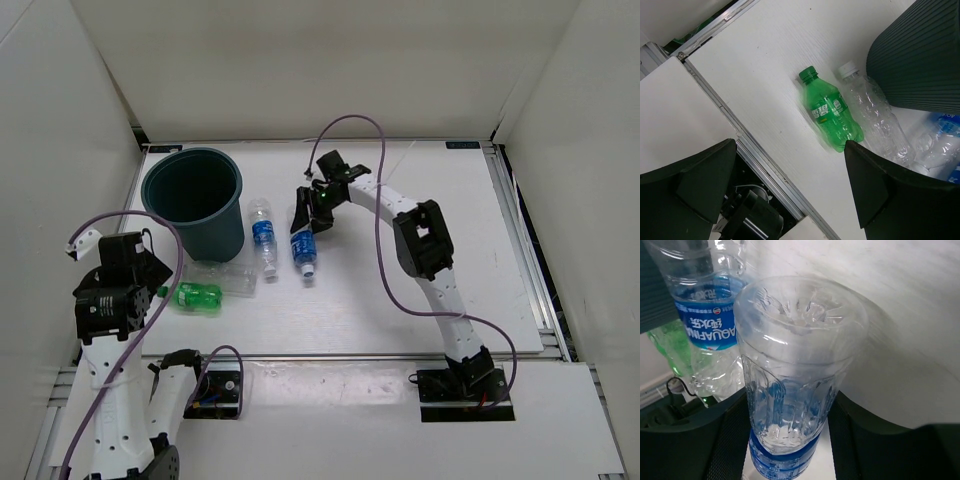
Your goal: Put the plastic bottles in the bin
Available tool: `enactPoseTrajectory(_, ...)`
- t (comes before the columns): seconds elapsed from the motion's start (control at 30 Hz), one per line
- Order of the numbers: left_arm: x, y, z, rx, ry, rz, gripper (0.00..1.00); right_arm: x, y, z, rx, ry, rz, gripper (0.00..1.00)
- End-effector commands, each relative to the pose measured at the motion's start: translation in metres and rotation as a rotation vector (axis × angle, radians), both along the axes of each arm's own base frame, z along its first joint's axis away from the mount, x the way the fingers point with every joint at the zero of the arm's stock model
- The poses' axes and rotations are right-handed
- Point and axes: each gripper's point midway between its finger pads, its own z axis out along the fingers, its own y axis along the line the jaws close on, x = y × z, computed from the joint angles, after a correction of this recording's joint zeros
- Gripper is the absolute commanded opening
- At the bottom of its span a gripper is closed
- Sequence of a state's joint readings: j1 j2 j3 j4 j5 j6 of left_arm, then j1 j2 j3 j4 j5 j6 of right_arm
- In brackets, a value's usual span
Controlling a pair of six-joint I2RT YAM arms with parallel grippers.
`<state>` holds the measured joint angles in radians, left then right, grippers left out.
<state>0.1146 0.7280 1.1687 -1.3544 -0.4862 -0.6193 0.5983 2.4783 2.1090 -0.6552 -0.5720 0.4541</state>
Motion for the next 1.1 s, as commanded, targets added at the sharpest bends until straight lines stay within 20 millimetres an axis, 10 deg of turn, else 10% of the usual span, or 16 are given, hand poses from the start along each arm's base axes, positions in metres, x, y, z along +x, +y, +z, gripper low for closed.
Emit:
enactPoseTrajectory(0.0,-0.001,0.003,-0.001,0.009,0.022,0.025,1.00,0.020,-0.016,0.084,0.075,-0.126,-0.069,0.43)
enactPoseTrajectory(0.3,0.018,0.002,0.017,-0.019,-0.043,0.047,1.00,0.045,-0.013,0.258,0.361,-0.342,-0.134,0.35)
enactPoseTrajectory(0.67,0.027,-0.015,-0.005,-0.086,0.016,-0.067,1.00,0.070,0.035,0.384,0.674,-0.787,-0.198,0.25)
enactPoseTrajectory(0.9,0.040,-0.017,0.006,-0.073,0.043,-0.132,1.00,0.023,0.107,0.390,0.660,-1.030,-0.118,0.23)
enactPoseTrajectory(1.07,0.046,-0.027,0.011,-0.046,0.052,-0.218,1.00,0.029,0.133,0.381,0.632,-1.116,-0.202,0.27)
